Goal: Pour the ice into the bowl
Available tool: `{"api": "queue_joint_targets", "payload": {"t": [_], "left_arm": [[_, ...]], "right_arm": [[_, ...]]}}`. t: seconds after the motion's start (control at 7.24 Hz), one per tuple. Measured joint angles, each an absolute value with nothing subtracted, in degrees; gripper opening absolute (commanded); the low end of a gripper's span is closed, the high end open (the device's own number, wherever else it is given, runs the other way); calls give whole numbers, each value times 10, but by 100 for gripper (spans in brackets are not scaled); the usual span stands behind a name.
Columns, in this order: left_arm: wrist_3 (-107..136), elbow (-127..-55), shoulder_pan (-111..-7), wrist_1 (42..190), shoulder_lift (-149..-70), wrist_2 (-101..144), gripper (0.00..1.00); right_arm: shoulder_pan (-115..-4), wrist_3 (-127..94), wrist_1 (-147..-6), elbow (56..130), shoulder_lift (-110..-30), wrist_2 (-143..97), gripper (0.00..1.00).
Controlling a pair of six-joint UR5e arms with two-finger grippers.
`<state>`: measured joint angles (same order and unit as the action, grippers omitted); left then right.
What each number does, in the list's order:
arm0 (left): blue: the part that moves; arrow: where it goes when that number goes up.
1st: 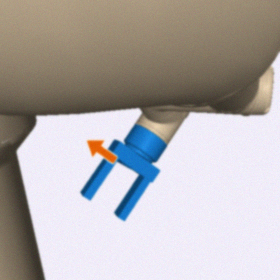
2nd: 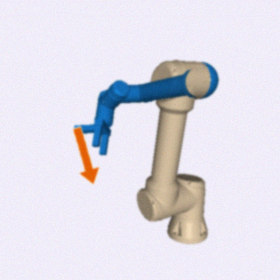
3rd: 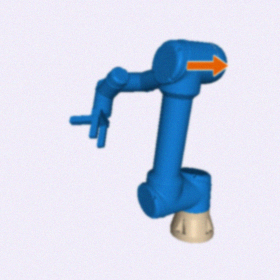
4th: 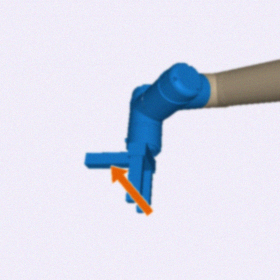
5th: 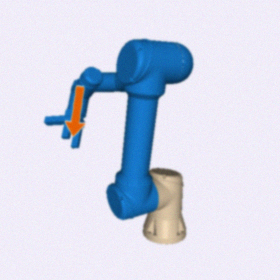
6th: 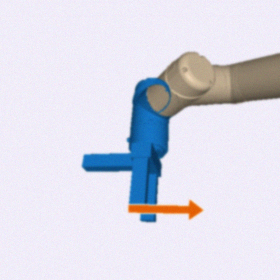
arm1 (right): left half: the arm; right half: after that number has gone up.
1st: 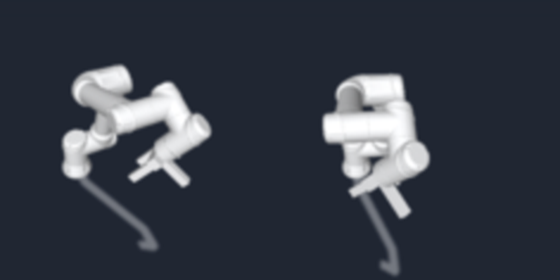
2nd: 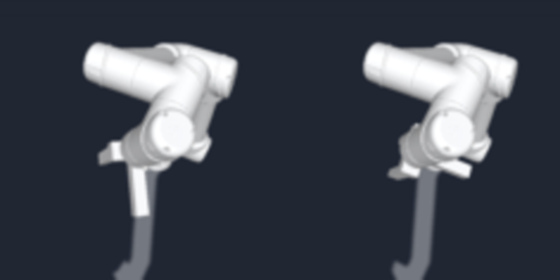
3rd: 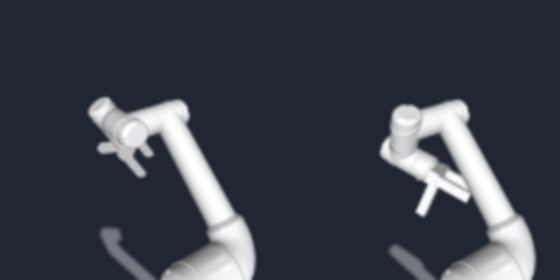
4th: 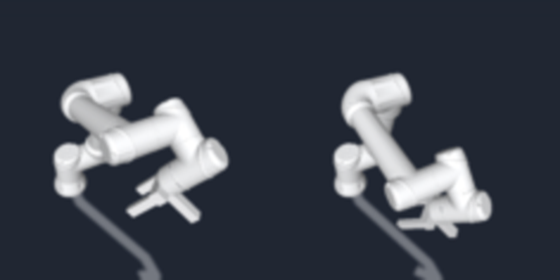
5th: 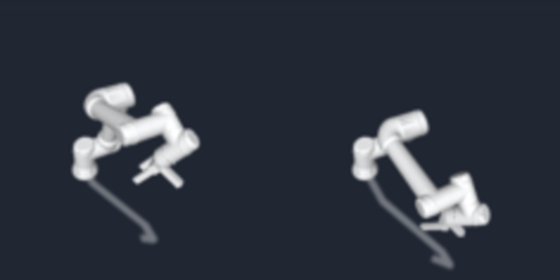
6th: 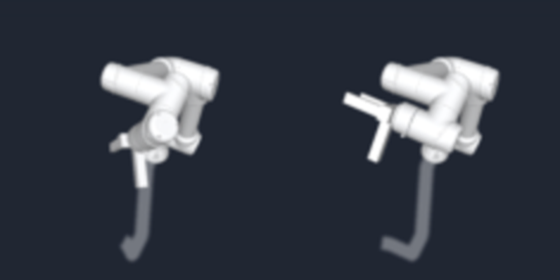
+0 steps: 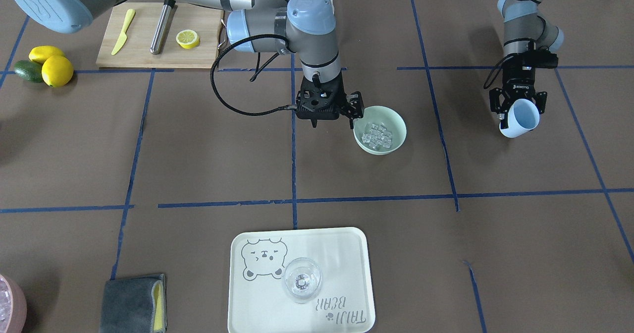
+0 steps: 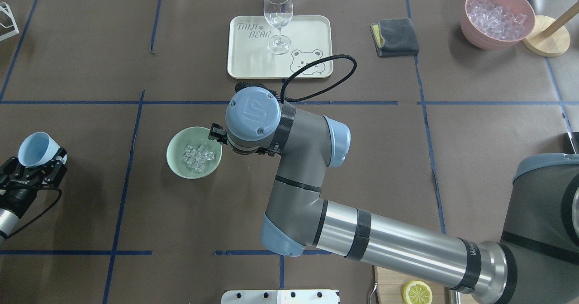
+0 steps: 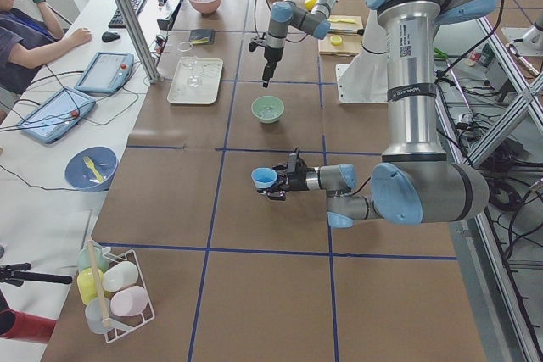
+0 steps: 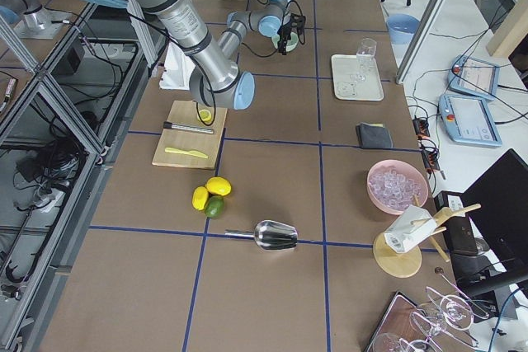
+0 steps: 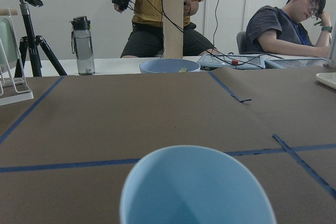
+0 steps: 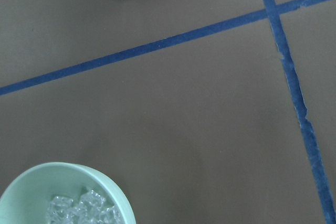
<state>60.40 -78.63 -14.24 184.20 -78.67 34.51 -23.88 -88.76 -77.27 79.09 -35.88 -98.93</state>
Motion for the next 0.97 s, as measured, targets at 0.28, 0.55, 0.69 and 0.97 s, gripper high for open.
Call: {"api": "queue_joint_targets", "payload": {"t": [0.28, 0.55, 0.69, 0.97], "left_arm": [[595, -786, -159, 1838, -786, 370, 100], [584, -790, -174, 1838, -787, 389, 100], [582, -792, -178, 1838, -787, 397, 100], [580, -799, -184, 1841, -787, 414, 100]], "right_arm": [[-232, -888, -773, 788, -358, -987, 100], [-226, -888, -771, 780, -356, -986, 100], [-224, -888, -766, 769, -350, -986, 100], [-224, -887, -756, 734, -325, -986, 100]]}}
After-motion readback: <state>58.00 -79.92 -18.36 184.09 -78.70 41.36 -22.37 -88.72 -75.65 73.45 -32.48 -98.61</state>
